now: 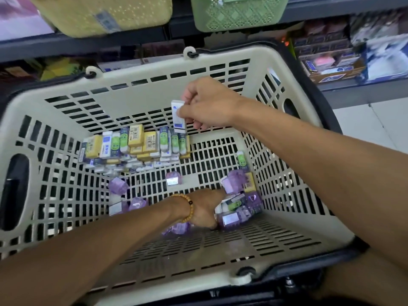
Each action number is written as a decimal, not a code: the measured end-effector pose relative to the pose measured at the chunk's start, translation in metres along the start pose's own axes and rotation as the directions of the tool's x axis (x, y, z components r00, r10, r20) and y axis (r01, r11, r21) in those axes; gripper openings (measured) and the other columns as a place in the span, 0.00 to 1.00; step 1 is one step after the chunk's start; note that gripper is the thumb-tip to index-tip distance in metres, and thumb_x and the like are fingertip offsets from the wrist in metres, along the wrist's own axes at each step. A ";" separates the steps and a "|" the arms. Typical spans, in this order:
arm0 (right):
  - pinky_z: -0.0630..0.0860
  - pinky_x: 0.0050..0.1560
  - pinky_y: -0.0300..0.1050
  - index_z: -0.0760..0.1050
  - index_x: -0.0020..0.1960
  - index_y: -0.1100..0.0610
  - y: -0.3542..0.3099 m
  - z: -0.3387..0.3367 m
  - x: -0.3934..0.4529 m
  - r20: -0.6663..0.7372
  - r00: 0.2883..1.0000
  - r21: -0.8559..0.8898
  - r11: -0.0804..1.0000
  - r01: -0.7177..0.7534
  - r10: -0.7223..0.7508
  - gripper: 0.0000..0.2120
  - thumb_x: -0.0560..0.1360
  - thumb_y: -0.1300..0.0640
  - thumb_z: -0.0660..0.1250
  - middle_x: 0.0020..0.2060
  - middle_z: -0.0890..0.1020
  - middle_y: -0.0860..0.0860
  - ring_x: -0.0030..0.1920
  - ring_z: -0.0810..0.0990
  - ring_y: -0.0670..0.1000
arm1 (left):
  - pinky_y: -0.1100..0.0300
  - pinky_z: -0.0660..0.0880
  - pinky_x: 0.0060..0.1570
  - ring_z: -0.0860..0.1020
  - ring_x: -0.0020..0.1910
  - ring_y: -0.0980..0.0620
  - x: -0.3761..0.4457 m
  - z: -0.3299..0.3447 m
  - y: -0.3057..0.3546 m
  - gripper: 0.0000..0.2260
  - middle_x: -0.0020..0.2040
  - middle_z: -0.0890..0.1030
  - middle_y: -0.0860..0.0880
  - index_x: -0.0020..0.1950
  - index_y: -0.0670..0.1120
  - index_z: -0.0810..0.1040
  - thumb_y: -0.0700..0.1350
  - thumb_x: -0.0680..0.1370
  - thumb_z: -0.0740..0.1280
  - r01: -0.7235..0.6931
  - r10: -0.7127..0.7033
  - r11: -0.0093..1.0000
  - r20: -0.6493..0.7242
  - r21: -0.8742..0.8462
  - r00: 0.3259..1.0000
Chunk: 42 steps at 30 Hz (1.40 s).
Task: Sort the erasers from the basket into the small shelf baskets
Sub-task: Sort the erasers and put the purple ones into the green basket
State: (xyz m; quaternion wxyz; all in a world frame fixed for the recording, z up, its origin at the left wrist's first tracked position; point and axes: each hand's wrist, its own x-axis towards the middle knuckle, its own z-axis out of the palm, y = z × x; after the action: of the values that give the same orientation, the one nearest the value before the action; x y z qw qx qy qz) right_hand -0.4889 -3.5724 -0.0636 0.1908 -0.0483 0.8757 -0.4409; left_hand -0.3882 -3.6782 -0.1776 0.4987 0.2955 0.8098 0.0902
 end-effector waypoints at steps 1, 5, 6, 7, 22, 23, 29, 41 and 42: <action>0.81 0.38 0.44 0.77 0.53 0.68 0.000 0.000 0.000 0.000 1.000 -0.001 1.000 0.000 0.000 0.10 0.77 0.61 0.66 0.43 0.85 0.61 0.34 0.82 0.47 | 0.66 0.72 0.46 0.76 0.53 0.50 0.001 0.000 -0.001 0.35 0.58 0.76 0.47 0.77 0.47 0.57 0.39 0.73 0.70 0.001 -0.001 1.000 0.016 -0.016 1.000; 0.81 0.38 0.45 0.77 0.53 0.70 -0.001 0.000 0.000 0.001 1.000 0.003 1.000 0.006 -0.006 0.11 0.77 0.61 0.66 0.43 0.85 0.62 0.35 0.83 0.50 | 0.64 0.59 0.62 0.61 0.75 0.48 0.000 -0.001 -0.002 0.39 0.78 0.58 0.48 0.79 0.51 0.50 0.41 0.75 0.70 -0.023 0.029 0.993 0.052 -0.117 0.998; 0.82 0.39 0.46 0.77 0.53 0.70 -0.001 0.000 0.000 0.003 1.000 0.004 1.000 0.004 -0.004 0.11 0.77 0.61 0.66 0.43 0.85 0.62 0.37 0.84 0.52 | 0.64 0.60 0.61 0.61 0.75 0.48 -0.001 0.000 -0.003 0.39 0.79 0.56 0.49 0.79 0.53 0.50 0.41 0.75 0.69 -0.024 0.033 0.988 0.057 -0.154 0.998; 0.82 0.40 0.48 0.77 0.53 0.69 -0.001 0.000 0.000 0.008 1.000 0.004 1.000 0.002 -0.002 0.11 0.77 0.61 0.67 0.43 0.85 0.62 0.40 0.85 0.55 | 0.64 0.61 0.60 0.62 0.74 0.48 -0.002 0.002 -0.005 0.38 0.79 0.56 0.49 0.79 0.54 0.50 0.40 0.76 0.69 -0.022 0.033 0.982 0.059 -0.187 0.998; 0.77 0.32 0.36 0.78 0.47 0.57 0.006 -0.001 0.014 0.001 0.999 0.132 0.990 -0.053 0.054 0.04 0.78 0.58 0.67 0.36 0.83 0.51 0.32 0.81 0.44 | 0.65 0.78 0.49 0.81 0.52 0.58 -0.039 -0.015 -0.034 0.33 0.70 0.69 0.52 0.76 0.49 0.61 0.43 0.75 0.72 0.020 -0.093 0.762 -0.079 -0.647 0.992; 0.77 0.32 0.36 0.78 0.46 0.57 0.006 0.000 0.016 0.004 0.998 0.129 0.990 -0.057 0.057 0.05 0.79 0.57 0.66 0.36 0.83 0.50 0.32 0.81 0.44 | 0.68 0.78 0.41 0.81 0.43 0.62 -0.047 -0.019 -0.040 0.31 0.64 0.73 0.54 0.75 0.47 0.64 0.40 0.75 0.72 0.008 -0.108 0.697 -0.094 -0.718 0.990; 0.78 0.32 0.38 0.78 0.45 0.57 0.003 0.019 0.027 0.092 0.989 0.186 0.973 -0.133 0.118 0.07 0.80 0.58 0.64 0.36 0.82 0.53 0.29 0.80 0.43 | 0.66 0.76 0.40 0.79 0.42 0.57 -0.109 -0.035 -0.064 0.22 0.54 0.82 0.54 0.64 0.46 0.74 0.35 0.72 0.72 -0.074 -0.236 0.357 -0.167 -0.931 0.957; 0.79 0.35 0.40 0.80 0.50 0.60 -0.023 0.072 0.037 0.130 0.980 0.228 0.958 -0.176 0.149 0.09 0.81 0.57 0.63 0.40 0.83 0.54 0.35 0.80 0.49 | 0.62 0.74 0.23 0.77 0.34 0.50 -0.167 -0.042 -0.082 0.20 0.47 0.84 0.42 0.60 0.46 0.79 0.34 0.70 0.72 -0.261 -0.382 -0.099 -0.206 -0.960 0.901; 0.78 0.34 0.39 0.81 0.49 0.58 -0.026 0.067 0.030 0.195 0.976 0.258 0.955 -0.148 0.098 0.11 0.80 0.51 0.65 0.39 0.83 0.53 0.35 0.80 0.49 | 0.62 0.75 0.23 0.77 0.34 0.50 -0.165 -0.045 -0.081 0.19 0.48 0.84 0.42 0.60 0.45 0.79 0.33 0.71 0.72 -0.276 -0.383 -0.108 -0.216 -0.955 0.898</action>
State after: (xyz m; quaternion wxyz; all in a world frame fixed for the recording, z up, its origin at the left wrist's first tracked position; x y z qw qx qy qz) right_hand -0.4940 -3.6462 -0.0878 0.3010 -0.0065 0.7878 -0.5373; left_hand -0.4044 -3.8307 -0.0665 0.3580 -0.2389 0.5663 0.7029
